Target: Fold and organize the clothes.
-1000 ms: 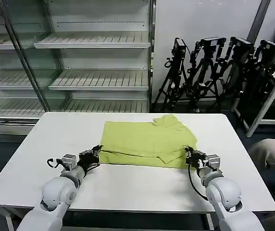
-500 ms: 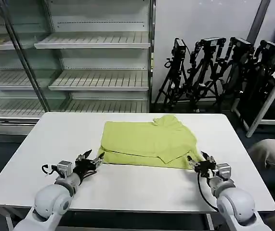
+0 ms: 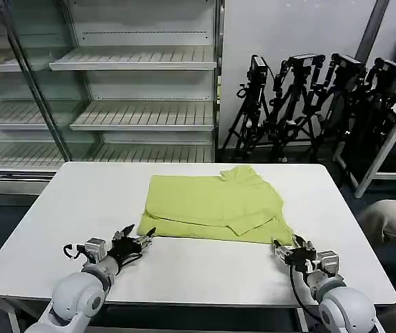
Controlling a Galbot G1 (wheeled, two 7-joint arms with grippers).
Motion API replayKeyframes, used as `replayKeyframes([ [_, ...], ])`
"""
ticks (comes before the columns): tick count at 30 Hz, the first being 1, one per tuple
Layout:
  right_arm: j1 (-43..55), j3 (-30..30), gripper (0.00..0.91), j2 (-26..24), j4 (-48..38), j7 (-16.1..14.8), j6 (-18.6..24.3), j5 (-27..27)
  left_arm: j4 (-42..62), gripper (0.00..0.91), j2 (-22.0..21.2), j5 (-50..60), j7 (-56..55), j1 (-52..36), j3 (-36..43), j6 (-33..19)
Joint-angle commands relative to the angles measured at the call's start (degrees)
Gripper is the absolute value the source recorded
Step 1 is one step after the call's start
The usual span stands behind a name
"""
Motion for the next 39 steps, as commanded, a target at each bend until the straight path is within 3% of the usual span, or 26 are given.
replayKeyframes([
  [1,-1.34,0.45,0.000,-0.30,0.00,0.01,-0.02,1.35,0.46,0.020,0.20,-1.26,-0.43,0.39,0.11,0.16],
  [21,-5.53,0.76,0.000,-0.01,5.17,-0.25,0.07,0.53,-0.94,0.000,0.03,4.12,1.92,3.60,-1.21,-0.02],
  [39,-26.94,4.80,0.000,0.65,21.13,-1.27,0.89,-6.51,-18.33,0.000,2.30,5.39,3.44,27.41,-14.92,-0.06],
])
